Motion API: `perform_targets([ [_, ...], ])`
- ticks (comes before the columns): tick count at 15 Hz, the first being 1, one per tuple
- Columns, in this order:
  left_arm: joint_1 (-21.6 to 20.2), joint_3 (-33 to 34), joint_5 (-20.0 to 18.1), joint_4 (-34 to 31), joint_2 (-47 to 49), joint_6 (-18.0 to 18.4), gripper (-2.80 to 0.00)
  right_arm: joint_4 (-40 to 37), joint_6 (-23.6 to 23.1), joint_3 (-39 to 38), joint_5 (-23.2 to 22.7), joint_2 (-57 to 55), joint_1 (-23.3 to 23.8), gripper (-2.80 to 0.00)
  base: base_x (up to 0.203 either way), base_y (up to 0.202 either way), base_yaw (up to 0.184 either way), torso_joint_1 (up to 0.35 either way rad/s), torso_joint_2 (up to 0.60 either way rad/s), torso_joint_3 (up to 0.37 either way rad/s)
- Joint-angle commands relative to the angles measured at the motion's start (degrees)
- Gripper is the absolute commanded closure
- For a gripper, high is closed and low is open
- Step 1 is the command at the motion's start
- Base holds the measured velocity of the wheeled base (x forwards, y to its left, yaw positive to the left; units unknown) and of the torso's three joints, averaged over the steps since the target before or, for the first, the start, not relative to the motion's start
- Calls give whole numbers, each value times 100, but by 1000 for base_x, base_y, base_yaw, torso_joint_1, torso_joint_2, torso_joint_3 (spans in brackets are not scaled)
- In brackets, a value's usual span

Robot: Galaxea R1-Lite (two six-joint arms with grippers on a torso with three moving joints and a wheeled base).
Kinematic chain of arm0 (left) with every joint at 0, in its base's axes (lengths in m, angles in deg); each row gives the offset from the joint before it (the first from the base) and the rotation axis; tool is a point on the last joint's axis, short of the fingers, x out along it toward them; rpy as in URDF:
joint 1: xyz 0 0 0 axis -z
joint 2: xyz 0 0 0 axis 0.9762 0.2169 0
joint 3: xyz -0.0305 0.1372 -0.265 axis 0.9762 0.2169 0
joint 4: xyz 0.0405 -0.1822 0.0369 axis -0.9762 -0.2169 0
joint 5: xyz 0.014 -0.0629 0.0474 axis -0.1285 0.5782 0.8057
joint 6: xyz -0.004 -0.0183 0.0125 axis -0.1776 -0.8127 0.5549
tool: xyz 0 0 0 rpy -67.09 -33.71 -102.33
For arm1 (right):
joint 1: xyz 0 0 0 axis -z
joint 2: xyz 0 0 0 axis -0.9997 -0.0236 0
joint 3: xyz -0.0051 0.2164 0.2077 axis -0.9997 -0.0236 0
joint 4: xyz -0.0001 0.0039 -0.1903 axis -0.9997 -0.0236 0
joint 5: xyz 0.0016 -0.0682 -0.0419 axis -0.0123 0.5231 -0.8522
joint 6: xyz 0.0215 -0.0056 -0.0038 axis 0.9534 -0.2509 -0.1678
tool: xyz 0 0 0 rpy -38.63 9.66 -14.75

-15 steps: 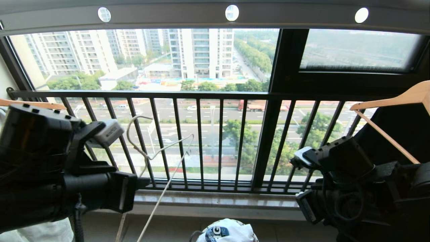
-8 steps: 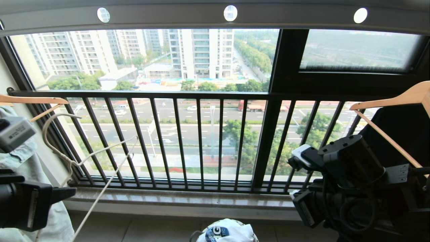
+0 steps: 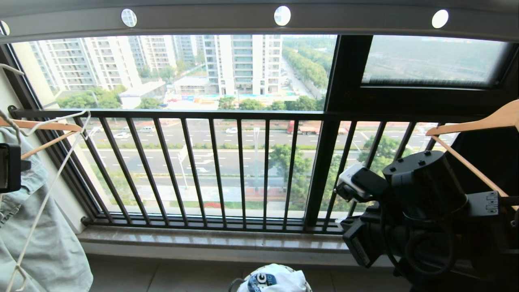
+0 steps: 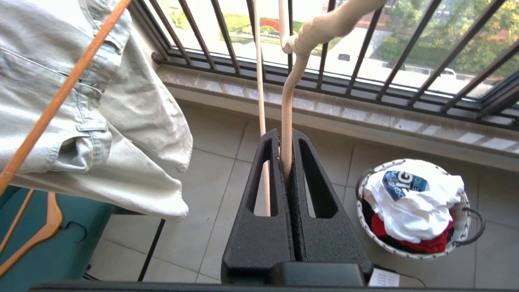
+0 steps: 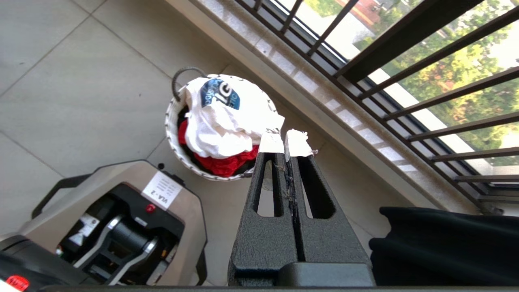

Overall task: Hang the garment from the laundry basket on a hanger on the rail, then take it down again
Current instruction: Hang the clothes rack on the clothesline

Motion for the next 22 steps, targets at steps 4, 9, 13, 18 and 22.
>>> perform_targets([
  [4, -341, -289, -11, 265, 529, -17, 0, 261, 115, -77, -467, -54, -338, 0, 0, 0, 0, 0, 0, 0],
  [9, -472, -271, -20, 667, 521, -47, 0, 302, 146, -180, -483, -241, -334, 0, 0, 0, 0, 0, 0, 0],
  [13, -464, -268, -20, 650, 239, -5, 0, 302, 138, -180, -477, -279, -334, 0, 0, 0, 0, 0, 0, 0],
  [18, -546, -412, -19, 673, 151, -63, 0, 302, 138, -189, -476, -260, -334, 0, 0, 0, 0, 0, 0, 0],
  [22, -596, -426, -20, 679, 227, -101, 0, 302, 138, -189, -469, -244, -334, 0, 0, 0, 0, 0, 0, 0],
])
